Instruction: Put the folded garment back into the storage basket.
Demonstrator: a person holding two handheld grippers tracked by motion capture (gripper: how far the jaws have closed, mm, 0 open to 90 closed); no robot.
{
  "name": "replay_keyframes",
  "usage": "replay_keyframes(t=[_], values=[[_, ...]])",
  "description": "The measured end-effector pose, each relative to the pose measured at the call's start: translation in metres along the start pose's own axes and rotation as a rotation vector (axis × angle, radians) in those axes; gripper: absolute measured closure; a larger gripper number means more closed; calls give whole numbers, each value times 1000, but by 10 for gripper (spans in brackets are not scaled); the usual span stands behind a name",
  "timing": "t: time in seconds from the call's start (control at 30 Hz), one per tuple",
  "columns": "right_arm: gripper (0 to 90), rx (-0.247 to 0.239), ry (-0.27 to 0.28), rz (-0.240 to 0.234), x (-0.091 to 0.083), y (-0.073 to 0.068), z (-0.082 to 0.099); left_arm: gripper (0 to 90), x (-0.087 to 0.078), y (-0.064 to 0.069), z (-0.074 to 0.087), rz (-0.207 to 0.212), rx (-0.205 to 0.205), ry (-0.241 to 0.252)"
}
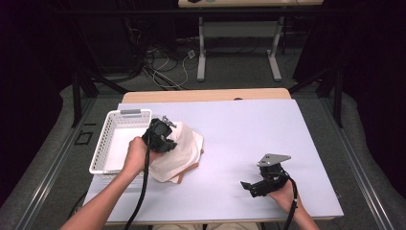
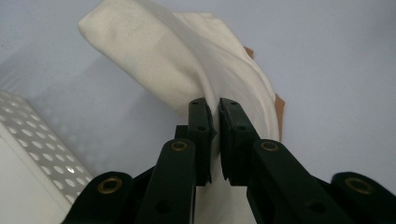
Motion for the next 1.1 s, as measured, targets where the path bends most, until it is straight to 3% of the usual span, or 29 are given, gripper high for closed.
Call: replay_keyframes(t=[0.43, 1.1], values=[[0, 3, -2, -1, 0, 0, 0, 840, -19, -9, -4, -52, 20, -25], [0, 7, -10, 3, -1, 0, 0, 841, -44, -21, -14, -85, 20, -25]])
Point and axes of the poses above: each handheld gripper's, and its own axes: x roughly forward along the jaws, z roughly out of its underside, y roughly to its right, the point moved 5 cm from there along x, roughly forward along the jaws, and after that the axes turned 9 degrees about -y, right-handed, at the moved point
